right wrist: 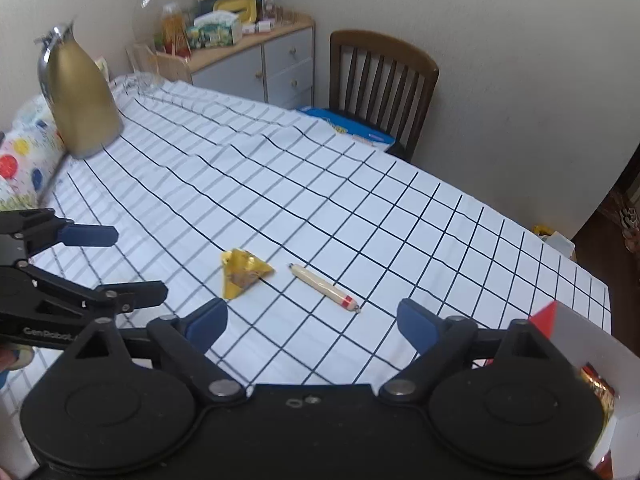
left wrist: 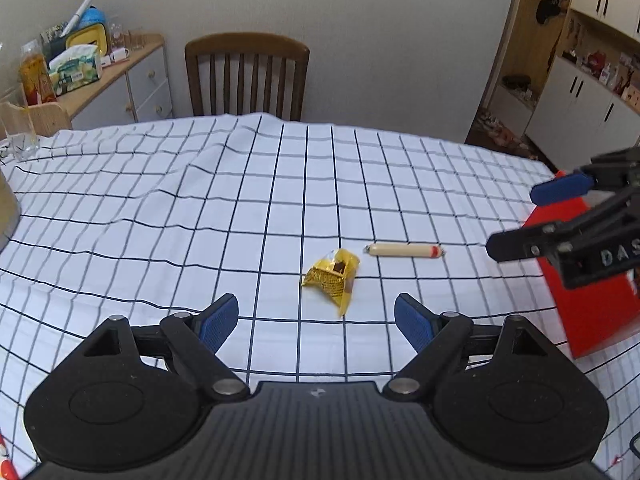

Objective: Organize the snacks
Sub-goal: 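Grasp the yellow triangular candy with the left tool while the right tool grasps the sausage stick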

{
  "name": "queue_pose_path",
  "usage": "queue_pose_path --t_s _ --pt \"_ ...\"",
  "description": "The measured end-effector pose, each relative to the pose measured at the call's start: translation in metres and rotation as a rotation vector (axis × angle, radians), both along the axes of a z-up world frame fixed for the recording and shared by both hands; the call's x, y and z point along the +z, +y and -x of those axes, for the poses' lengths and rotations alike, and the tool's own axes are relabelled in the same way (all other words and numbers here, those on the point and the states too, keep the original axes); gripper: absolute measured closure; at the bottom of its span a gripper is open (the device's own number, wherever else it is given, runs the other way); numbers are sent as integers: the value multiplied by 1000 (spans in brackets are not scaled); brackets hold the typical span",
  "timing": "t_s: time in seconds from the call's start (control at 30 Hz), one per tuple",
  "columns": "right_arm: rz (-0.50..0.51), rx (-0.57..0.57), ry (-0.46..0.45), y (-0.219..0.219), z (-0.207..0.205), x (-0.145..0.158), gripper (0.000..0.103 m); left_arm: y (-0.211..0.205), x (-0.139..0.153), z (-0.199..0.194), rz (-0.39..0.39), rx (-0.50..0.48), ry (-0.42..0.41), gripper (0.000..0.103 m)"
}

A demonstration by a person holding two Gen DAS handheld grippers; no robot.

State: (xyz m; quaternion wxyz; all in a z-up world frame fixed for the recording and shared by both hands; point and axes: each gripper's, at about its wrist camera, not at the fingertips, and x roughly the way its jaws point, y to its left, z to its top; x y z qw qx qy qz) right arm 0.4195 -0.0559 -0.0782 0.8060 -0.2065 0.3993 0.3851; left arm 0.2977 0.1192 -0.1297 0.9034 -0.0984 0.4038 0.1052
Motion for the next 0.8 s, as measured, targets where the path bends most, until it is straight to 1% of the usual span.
queue_pose_path --t_s 0.17,0.3,0.4,0.47,0.57,0.6,0.63,0.7,0.77,0.8 --pt "60 8 -10 12 -19 -22 28 2 -18 -14 -4 -5 14 18" --pt "114 16 -37 23 -32 -39 29 -2 -27 -27 -16 -19 16 18" --pt "151 44 -42 34 -41 -50 31 -4 -34 -36 -25 -33 17 18" --pt "169 66 -38 41 -44 -57 33 -3 -38 -41 -15 -49 20 18" --pt "210 92 -62 51 -46 -69 34 -2 -45 -48 -17 -74 25 18" --pt "218 104 -58 54 -46 -72 36 -1 -47 -51 -19 -82 27 18" --pt "225 116 -51 57 -47 -76 39 -1 -49 -53 -19 -87 29 18" --pt "244 132 -45 62 -48 -83 42 1 -52 -56 -23 -90 34 18" --pt "256 142 -33 67 -50 -90 49 2 -54 -59 -17 -93 33 18" --pt "256 142 -23 69 -52 -92 50 3 -55 -61 -14 -95 31 18"
